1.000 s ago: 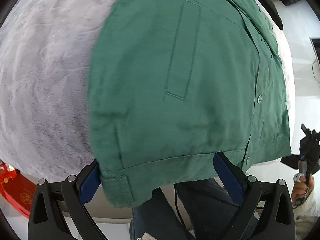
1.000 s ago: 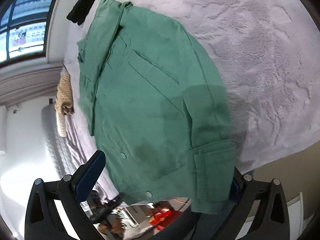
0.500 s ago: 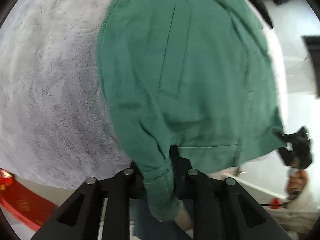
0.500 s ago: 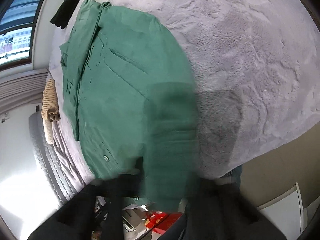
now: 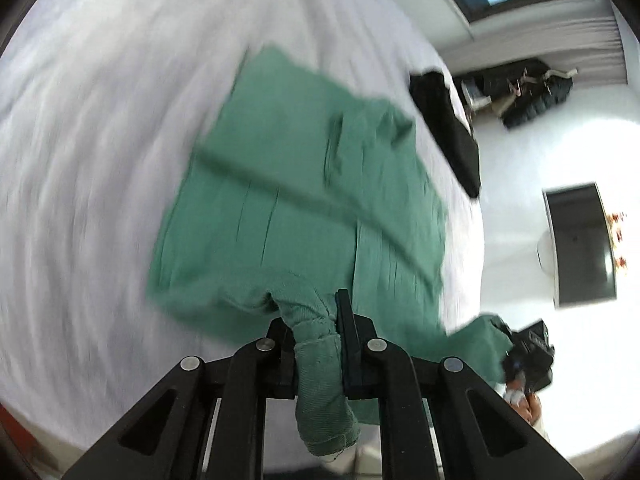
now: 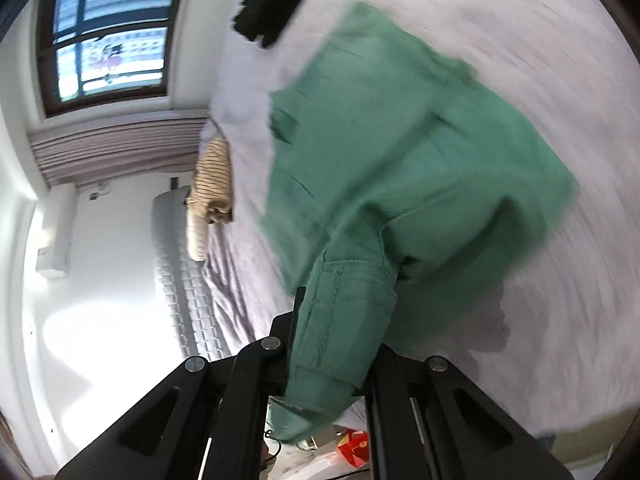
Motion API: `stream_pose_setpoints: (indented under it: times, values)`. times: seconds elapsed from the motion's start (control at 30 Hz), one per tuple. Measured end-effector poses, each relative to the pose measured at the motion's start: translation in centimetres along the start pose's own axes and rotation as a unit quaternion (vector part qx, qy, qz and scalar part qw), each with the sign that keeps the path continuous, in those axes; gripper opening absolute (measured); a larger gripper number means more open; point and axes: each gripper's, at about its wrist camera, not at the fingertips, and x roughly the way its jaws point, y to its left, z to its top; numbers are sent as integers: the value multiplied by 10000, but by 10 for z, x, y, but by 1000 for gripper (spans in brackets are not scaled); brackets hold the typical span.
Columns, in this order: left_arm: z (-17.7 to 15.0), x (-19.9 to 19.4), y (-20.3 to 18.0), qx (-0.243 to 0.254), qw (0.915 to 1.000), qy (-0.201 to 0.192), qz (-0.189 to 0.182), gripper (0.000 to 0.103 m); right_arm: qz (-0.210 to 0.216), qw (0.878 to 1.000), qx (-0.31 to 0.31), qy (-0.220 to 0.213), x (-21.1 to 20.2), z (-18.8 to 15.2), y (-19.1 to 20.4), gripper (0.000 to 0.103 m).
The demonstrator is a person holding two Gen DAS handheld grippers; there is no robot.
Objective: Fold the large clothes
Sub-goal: 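Grasp the hem with both grippers and fold it over toward the collar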
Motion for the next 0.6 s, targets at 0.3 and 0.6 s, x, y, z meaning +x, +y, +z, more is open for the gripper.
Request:
stream_pose_setpoints:
  times: [0.3,0.6]
  values:
    - [116,53,-1,-98,9957,-567,728,15,-388,9990,185,-115,71,120,18,8]
    - [147,101,-7,842,9785,2,1883,87,-1219,9922,125,-236,92,149,16,83]
